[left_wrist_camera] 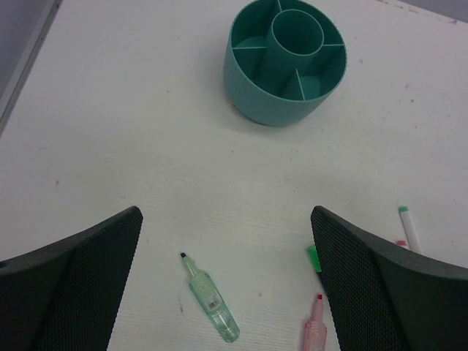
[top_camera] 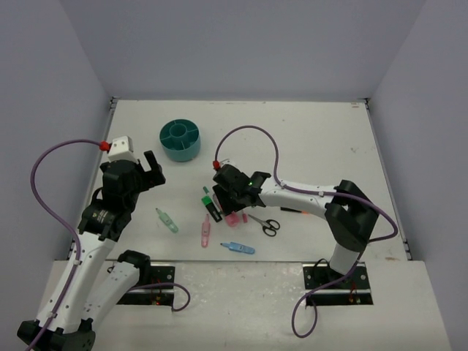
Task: Sort the stationery into containers
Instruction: Pick up the stationery from the center of the board.
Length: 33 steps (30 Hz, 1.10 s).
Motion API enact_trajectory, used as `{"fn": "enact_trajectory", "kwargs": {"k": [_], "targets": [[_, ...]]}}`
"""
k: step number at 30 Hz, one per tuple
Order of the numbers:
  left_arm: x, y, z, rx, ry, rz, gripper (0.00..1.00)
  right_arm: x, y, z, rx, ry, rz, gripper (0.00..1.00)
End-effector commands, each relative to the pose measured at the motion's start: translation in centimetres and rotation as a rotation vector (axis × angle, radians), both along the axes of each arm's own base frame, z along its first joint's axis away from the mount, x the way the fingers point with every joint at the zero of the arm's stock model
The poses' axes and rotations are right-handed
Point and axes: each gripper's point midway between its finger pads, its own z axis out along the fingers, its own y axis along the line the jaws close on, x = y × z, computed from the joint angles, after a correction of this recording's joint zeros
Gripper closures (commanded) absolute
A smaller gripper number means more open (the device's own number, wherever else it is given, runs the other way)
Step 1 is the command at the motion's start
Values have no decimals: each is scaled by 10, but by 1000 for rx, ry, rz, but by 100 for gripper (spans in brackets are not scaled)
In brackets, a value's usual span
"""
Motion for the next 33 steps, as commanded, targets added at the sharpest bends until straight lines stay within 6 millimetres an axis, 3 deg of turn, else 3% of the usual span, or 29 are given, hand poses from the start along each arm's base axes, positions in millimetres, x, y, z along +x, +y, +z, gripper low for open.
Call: {"fn": "enact_trajectory", "kwargs": {"k": [1,9,18,27,33], "targets": [[5,-1,4,10,-25,-21,0,5,19,4,42,-16,25,41],[6,-3,3,10,-19,-28,0,-3,22,-18,38,32,42,45],[6,-5,5,6,-25,-42,0,4,15,-37,-31,21,7,53],[6,-6,5,5,-26,-48,0,3,0,-60,-148,30,-17,46],[6,-6,5,5,-29,-47,0,-2,-2,-65,-148,35,-16,46]]}}
